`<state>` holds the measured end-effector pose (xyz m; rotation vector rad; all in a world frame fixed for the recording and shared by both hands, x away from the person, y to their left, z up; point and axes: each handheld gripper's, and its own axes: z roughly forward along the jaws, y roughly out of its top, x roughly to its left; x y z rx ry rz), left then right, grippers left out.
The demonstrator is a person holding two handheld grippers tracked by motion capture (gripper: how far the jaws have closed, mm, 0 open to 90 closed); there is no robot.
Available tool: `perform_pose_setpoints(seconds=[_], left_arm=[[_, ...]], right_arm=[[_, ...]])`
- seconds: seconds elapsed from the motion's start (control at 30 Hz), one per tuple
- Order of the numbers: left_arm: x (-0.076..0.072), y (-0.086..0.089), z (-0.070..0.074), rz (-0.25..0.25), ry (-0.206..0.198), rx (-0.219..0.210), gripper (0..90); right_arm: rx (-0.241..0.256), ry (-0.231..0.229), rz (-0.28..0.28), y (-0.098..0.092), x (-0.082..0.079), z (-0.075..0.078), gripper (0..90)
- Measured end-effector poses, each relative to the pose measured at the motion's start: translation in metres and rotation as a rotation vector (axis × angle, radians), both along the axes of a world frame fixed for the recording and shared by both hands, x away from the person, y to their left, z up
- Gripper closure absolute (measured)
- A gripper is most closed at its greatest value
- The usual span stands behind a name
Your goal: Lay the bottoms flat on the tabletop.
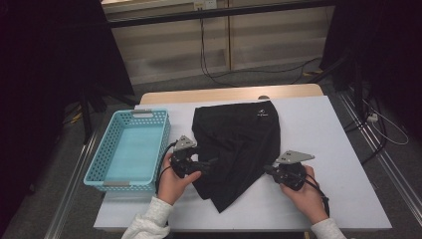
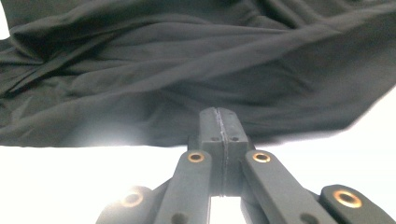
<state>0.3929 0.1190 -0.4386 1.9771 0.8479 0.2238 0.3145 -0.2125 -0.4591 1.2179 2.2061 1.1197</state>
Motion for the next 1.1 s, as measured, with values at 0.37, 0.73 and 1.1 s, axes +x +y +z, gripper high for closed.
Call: perform_pose_setpoints(seconds=[0.37, 0.73, 1.1], left_arm=[[0.001, -0.003, -0.001, -0.009, 0.003, 0.006, 15.1], [-0.004, 0.003, -0.002, 0.002, 0.005, 0.018, 15.1], [-0.004, 0.002, 0.0, -0.005, 0.002, 0.01, 15.2]], right_arm=[[0.087, -0.012, 0.006, 0.02, 0.002, 0.01, 55.7], [0.029, 0.04, 0.003, 0.046, 0.008, -0.006, 69.7], [0.041, 0.041, 0.016, 0.031, 0.005, -0.006, 90.0]])
